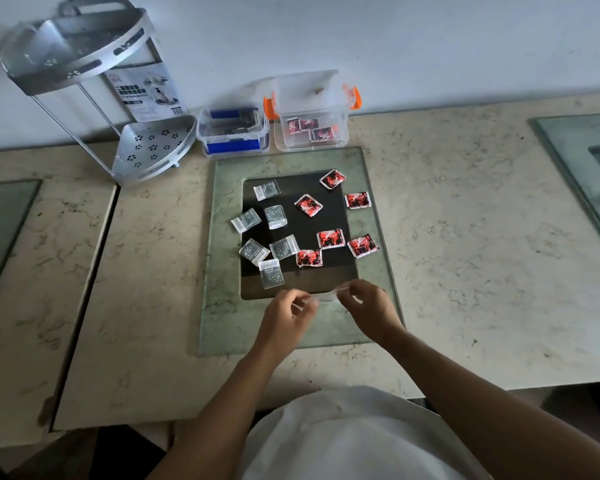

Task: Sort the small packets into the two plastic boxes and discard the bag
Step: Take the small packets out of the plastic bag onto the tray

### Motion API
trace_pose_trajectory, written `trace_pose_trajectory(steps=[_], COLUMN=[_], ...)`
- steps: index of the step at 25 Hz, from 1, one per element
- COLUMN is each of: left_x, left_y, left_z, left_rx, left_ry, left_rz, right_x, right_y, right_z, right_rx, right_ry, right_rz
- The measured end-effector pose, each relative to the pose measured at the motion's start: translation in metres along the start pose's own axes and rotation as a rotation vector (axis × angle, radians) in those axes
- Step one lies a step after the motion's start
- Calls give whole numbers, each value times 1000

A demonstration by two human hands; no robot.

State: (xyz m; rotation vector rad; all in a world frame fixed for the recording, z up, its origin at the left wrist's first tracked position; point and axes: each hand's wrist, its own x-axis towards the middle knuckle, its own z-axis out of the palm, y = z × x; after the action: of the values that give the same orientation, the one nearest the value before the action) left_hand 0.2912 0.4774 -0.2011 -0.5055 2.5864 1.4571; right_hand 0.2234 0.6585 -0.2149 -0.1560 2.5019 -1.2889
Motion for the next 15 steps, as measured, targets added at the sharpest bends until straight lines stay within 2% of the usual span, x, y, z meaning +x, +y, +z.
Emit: trace_pose_trajectory(steps=[5,8,11,15], left_x=[-13,-21,-26,-28], left_y=[3,6,5,7], left_z=[11,21,26,28], left_rx=[7,-47,-105,-98], left_ry=[-14,62,121,146], left_rz=[-5,-51,-91,-59], right_x=[0,-6,-18,-30], right_y=[-3,-7,-15,-24], right_z=[9,18,21,22], right_rx=[111,162,217,134], right_ry=[109,179,79,4], right_rz=[137,226,259,218])
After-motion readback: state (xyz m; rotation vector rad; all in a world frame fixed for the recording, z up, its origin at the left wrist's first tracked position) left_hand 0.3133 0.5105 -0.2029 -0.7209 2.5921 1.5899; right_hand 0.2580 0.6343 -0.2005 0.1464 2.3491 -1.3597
